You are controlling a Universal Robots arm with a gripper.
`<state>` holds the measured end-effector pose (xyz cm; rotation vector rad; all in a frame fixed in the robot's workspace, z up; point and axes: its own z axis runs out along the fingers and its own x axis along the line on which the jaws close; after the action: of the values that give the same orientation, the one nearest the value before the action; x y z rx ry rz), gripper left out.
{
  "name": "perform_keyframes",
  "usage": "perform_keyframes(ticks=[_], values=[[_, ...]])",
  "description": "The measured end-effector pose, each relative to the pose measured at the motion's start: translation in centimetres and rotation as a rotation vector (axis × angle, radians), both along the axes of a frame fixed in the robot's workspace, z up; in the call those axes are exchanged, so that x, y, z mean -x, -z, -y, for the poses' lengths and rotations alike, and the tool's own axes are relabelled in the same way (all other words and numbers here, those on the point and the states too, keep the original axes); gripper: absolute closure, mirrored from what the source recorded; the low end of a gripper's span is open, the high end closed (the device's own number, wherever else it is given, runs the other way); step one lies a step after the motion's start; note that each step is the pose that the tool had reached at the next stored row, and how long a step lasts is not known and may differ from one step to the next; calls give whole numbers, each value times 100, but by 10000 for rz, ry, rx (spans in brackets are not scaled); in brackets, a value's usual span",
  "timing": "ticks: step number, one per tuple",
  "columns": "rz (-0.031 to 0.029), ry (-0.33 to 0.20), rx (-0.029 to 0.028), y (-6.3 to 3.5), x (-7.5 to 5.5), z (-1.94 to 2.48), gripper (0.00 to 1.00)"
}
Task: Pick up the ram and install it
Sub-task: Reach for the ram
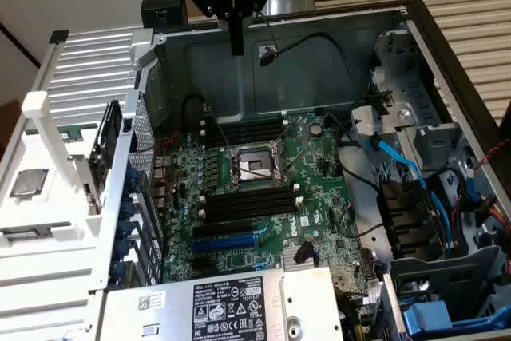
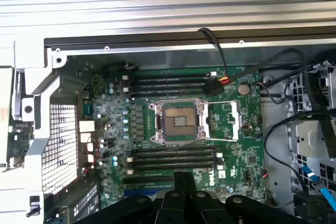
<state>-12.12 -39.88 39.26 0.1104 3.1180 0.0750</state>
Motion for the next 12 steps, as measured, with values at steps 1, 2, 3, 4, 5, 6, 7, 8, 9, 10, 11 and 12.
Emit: perform_keyframes(ticks=[1,2,3,4,5,6,7,8,9,10,11,12], values=[[0,0,0,0,0,0,90],[0,0,0,0,0,0,90],[0,0,0,0,0,0,90],[0,0,0,0,0,0,90],[0,0,0,0,0,0,90],[0,0,0,0,0,0,90],[0,0,0,0,0,0,90],[0,0,0,0,0,0,90],[0,0,0,0,0,0,90],[0,0,0,0,0,0,90],[-1,0,0,0,0,0,90],[0,0,0,0,0,0,90]])
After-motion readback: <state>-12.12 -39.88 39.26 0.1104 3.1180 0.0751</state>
